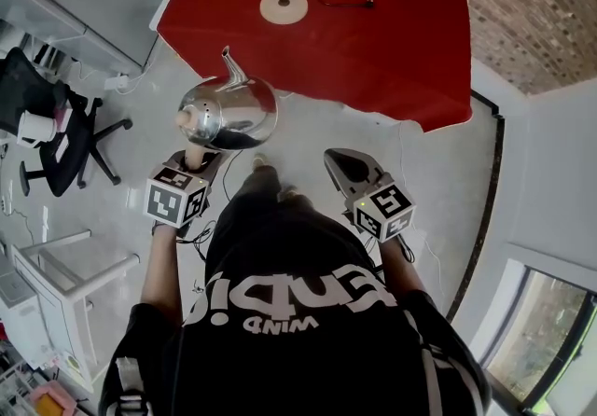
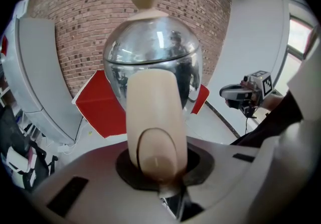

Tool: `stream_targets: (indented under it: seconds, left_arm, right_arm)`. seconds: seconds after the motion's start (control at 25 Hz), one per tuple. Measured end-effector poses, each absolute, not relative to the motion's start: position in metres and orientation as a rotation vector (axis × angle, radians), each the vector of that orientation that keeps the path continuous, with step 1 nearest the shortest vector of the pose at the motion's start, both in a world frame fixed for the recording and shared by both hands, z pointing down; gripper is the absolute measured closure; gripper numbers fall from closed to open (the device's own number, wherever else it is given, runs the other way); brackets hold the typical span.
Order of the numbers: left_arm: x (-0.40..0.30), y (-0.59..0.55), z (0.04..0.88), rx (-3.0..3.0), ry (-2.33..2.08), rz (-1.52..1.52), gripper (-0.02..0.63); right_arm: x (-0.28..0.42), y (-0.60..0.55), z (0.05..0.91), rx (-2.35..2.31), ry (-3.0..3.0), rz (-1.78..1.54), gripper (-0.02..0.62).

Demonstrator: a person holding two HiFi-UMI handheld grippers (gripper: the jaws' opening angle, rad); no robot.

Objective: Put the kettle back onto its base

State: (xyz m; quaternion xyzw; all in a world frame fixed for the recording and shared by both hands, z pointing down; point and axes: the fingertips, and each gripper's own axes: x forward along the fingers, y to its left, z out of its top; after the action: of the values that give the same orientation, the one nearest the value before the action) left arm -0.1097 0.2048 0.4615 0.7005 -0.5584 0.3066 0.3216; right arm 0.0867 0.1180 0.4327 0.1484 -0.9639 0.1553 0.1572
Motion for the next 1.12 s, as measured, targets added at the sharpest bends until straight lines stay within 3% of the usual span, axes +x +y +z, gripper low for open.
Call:
stream_targets:
  seconds: [1.12]
  left_arm:
    - [-0.164,0.134,0.471,1.863,-1.432,0.780,0.552]
  right_arm:
    - [0.037,0.058,0.444,0.473,-2.733,0.455,0.572]
